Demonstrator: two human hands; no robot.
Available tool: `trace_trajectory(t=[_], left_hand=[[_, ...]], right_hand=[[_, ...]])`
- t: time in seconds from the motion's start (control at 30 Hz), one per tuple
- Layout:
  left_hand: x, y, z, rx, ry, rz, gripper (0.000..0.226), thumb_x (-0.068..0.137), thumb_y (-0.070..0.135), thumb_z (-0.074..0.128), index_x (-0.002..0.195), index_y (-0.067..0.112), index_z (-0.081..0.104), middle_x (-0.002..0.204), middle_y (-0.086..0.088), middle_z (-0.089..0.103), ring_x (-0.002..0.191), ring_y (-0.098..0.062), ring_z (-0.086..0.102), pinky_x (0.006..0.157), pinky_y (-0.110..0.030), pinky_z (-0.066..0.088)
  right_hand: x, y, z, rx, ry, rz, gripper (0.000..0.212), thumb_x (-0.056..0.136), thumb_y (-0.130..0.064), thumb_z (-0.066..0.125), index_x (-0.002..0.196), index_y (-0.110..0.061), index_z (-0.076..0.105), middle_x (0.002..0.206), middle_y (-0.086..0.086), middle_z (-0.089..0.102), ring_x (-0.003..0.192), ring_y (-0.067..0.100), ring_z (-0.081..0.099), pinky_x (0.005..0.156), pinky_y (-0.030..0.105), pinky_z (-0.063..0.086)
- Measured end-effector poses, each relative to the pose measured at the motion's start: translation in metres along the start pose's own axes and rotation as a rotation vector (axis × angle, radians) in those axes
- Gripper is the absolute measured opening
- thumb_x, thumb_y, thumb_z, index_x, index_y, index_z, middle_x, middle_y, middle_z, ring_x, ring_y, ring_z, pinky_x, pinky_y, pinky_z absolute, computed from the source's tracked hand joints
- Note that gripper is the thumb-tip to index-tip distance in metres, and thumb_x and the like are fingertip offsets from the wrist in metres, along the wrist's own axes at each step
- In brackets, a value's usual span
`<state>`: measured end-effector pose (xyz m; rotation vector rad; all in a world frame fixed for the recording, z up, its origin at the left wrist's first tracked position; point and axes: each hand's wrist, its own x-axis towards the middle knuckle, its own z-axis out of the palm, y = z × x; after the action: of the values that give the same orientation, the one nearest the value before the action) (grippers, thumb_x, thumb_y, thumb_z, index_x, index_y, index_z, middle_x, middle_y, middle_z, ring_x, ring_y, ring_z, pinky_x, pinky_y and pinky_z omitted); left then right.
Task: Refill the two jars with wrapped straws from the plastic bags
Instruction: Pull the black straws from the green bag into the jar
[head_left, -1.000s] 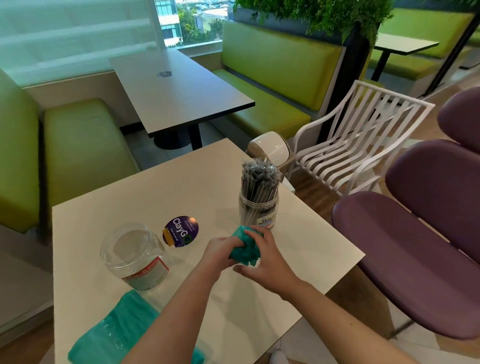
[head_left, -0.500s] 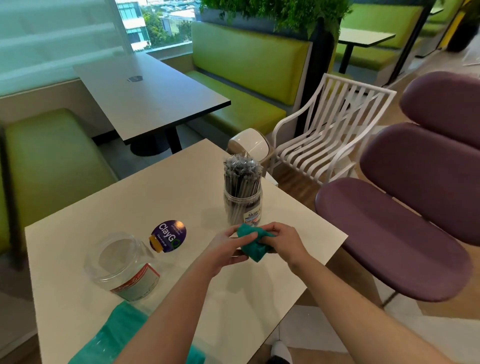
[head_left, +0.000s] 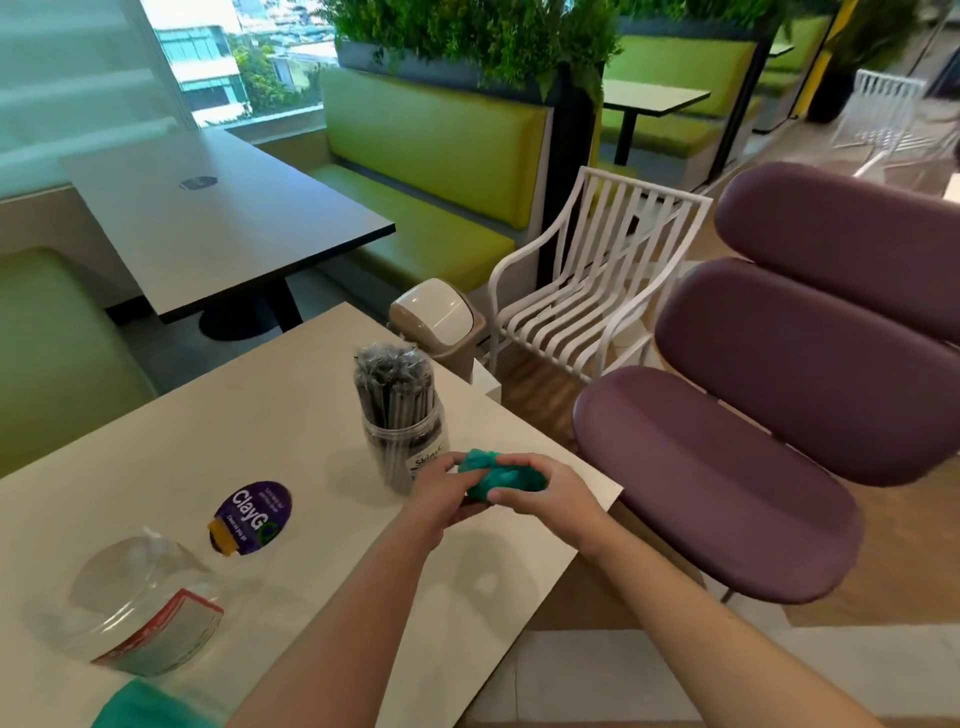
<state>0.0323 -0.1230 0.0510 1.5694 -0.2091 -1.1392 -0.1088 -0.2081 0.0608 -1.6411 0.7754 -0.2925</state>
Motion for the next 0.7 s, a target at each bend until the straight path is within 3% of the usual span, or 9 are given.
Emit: trace_trajectory(t=[0.17, 0.27, 0.37, 0.43, 0.57, 0.7], left_hand=[[0.012, 0.015, 0.051, -0.128, -0.035, -0.045, 0.028, 0.096, 0.003, 0.055, 0.124, 0.006, 0.055, 0.112, -0.017, 0.064, 0.087, -0.029, 0.070, 0.060, -0.027, 0.059], [0.021, 0.019, 0.073, -0.163, -0.059, -0.049, 0.035, 0.094, 0.016, 0.061, 0.128, 0.007, 0.054, 0.119, -0.018, 0.063, 0.094, -0.029, 0.069, 0.071, -0.030, 0.060], [0.029, 0.020, 0.087, -0.046, -0.100, -0.007, 0.049, 0.088, 0.033, 0.069, 0.132, 0.015, 0.053, 0.121, -0.010, 0.062, 0.106, -0.023, 0.064, 0.084, -0.030, 0.057], [0.036, 0.022, 0.094, 0.023, -0.103, 0.054, 0.058, 0.085, 0.032, 0.073, 0.137, 0.018, 0.051, 0.125, -0.006, 0.060, 0.111, -0.020, 0.061, 0.090, -0.031, 0.056], [0.057, 0.026, 0.100, 0.059, -0.039, 0.144, 0.061, 0.084, 0.026, 0.074, 0.140, 0.019, 0.048, 0.131, -0.004, 0.057, 0.113, -0.020, 0.062, 0.089, -0.034, 0.057], [0.086, 0.040, 0.104, -0.006, 0.009, 0.185, 0.050, 0.087, 0.022, 0.070, 0.135, 0.022, 0.053, 0.122, -0.004, 0.062, 0.106, -0.020, 0.066, 0.082, -0.032, 0.059]], right_hand=[[0.023, 0.003, -0.053, -0.001, 0.145, -0.016, 0.028, 0.088, -0.014, 0.070, 0.115, -0.007, 0.069, 0.109, 0.007, 0.068, 0.097, 0.017, 0.066, 0.072, 0.017, 0.056], [0.038, 0.006, -0.079, -0.074, 0.185, -0.034, 0.024, 0.090, -0.013, 0.067, 0.113, -0.007, 0.070, 0.106, 0.005, 0.069, 0.097, 0.016, 0.066, 0.077, 0.020, 0.056], [0.055, 0.009, -0.097, -0.094, 0.218, -0.040, 0.022, 0.092, -0.011, 0.064, 0.113, -0.007, 0.069, 0.108, 0.005, 0.067, 0.100, 0.018, 0.065, 0.082, 0.028, 0.058], [0.067, 0.010, -0.107, -0.033, 0.212, -0.024, 0.020, 0.093, -0.010, 0.062, 0.112, -0.010, 0.067, 0.109, 0.003, 0.065, 0.102, 0.017, 0.064, 0.080, 0.029, 0.060], [0.091, 0.011, -0.112, 0.043, 0.192, -0.004, 0.016, 0.094, -0.010, 0.061, 0.109, -0.014, 0.062, 0.111, 0.001, 0.065, 0.101, 0.016, 0.065, 0.074, 0.023, 0.059], [0.127, 0.012, -0.115, 0.064, 0.171, -0.012, 0.012, 0.093, -0.009, 0.062, 0.104, -0.013, 0.064, 0.104, 0.000, 0.068, 0.096, 0.012, 0.066, 0.068, 0.017, 0.057]])
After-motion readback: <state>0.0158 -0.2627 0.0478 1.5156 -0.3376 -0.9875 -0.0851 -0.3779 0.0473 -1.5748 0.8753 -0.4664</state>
